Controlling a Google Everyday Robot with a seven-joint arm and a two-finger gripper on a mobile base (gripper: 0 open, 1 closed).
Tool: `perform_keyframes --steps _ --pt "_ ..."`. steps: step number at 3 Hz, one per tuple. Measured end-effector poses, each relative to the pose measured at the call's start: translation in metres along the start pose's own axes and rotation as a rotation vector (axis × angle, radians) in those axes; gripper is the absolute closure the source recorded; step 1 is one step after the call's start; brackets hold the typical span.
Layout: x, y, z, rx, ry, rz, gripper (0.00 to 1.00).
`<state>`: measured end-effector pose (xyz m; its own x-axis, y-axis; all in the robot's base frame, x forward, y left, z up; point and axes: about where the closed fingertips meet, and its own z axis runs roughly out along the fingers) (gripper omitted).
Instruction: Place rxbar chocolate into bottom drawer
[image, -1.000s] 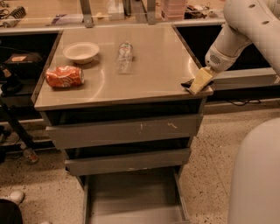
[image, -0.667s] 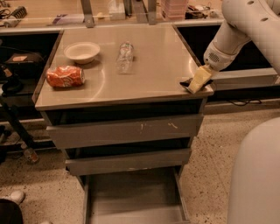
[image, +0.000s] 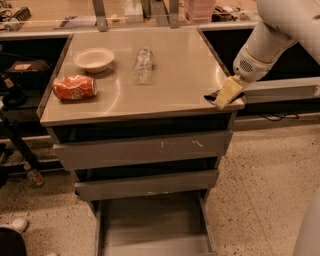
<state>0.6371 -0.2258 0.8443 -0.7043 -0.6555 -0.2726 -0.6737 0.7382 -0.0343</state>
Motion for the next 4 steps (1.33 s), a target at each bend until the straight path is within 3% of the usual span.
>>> perform_keyframes --steps 1,2,3,4 --pt "0.015 0.018 -0.008 -0.018 -0.015 -0.002 1.00" --pt "0.050 0.050 -0.019 -0.027 -0.004 0.032 1.00" --pt "0.093 0.086 -0.006 -0.051 0.097 0.094 1.00" --pt "0.101 0.091 0.002 -0.062 0.119 0.100 1.00"
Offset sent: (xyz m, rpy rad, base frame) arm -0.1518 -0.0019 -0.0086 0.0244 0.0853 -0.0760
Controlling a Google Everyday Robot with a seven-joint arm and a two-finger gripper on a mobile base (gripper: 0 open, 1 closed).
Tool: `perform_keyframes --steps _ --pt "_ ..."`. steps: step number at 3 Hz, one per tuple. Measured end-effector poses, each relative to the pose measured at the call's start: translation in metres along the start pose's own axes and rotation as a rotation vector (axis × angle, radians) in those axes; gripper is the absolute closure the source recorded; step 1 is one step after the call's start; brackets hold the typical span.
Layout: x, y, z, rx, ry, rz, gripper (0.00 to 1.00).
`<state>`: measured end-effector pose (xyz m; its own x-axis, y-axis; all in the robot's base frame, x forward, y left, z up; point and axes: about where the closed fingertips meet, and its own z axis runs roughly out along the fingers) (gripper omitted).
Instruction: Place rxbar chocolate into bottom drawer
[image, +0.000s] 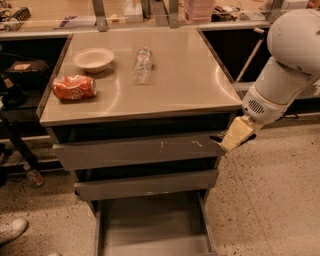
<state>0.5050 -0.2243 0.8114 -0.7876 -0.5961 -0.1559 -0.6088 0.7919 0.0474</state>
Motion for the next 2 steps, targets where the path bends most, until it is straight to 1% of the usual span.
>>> perform_keyframes --steps 1,2 --pt "0.012 0.007 0.017 -0.026 0.010 0.016 1.00" --pt "0.037 0.023 0.071 -0.101 0.045 0.057 1.00"
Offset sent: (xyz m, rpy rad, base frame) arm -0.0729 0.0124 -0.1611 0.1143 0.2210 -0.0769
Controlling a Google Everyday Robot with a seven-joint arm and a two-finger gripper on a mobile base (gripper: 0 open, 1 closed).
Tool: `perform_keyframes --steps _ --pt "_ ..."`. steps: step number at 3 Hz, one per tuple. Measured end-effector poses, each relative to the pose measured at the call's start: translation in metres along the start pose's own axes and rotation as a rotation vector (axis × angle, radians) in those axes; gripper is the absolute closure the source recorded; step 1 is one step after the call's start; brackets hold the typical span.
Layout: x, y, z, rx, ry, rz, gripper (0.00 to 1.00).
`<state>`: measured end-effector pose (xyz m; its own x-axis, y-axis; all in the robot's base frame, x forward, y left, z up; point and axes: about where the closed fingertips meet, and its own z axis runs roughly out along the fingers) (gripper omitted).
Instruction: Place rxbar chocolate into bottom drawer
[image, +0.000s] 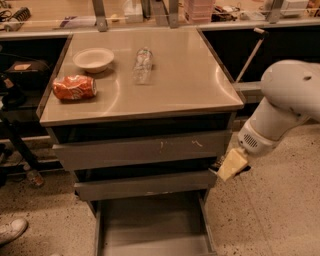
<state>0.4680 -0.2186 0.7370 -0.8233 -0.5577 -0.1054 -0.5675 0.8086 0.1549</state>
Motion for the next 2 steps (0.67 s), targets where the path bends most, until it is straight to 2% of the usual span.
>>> perform_keyframes --steps 1,2 --pt "0.0180 0.0095 0.0679 -0.088 0.038 0.038 1.00" --pt "0.0187 0.0098 0.0705 -0.093 0.040 0.040 1.00"
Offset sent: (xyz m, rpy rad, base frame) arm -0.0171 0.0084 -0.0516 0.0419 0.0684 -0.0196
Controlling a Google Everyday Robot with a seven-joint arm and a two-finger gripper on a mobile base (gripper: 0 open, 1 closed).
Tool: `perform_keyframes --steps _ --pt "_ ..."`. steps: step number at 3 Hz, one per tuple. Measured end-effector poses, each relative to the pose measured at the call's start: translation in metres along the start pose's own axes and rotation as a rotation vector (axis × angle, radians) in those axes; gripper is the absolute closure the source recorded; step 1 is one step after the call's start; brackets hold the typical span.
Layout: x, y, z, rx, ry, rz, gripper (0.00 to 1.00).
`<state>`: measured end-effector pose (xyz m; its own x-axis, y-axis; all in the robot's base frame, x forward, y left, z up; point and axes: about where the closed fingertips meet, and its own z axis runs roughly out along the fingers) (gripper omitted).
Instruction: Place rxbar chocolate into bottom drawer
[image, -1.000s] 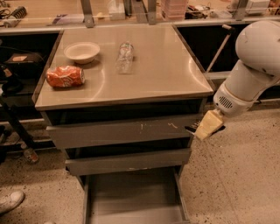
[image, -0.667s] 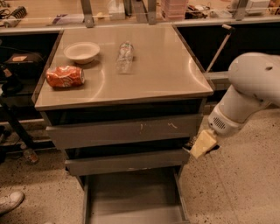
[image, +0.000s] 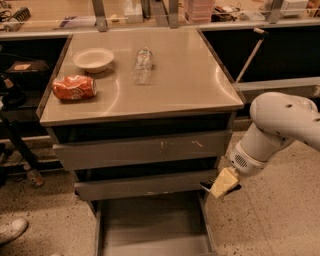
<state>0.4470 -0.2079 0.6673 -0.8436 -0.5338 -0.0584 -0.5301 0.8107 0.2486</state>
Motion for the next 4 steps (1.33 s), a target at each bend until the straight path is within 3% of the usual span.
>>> perform_keyframes --steps 1,2,3,4 --pt "-0.003 0.001 0.050 -0.055 0.004 0.027 1.00" --pt "-0.012 -0.001 0.119 -0.150 -0.004 0.059 1.00" --pt "-0.018 0.003 0.173 -0.226 0.029 0.075 1.00" --pt "-0.015 0.004 0.182 -0.240 0.042 0.080 1.00"
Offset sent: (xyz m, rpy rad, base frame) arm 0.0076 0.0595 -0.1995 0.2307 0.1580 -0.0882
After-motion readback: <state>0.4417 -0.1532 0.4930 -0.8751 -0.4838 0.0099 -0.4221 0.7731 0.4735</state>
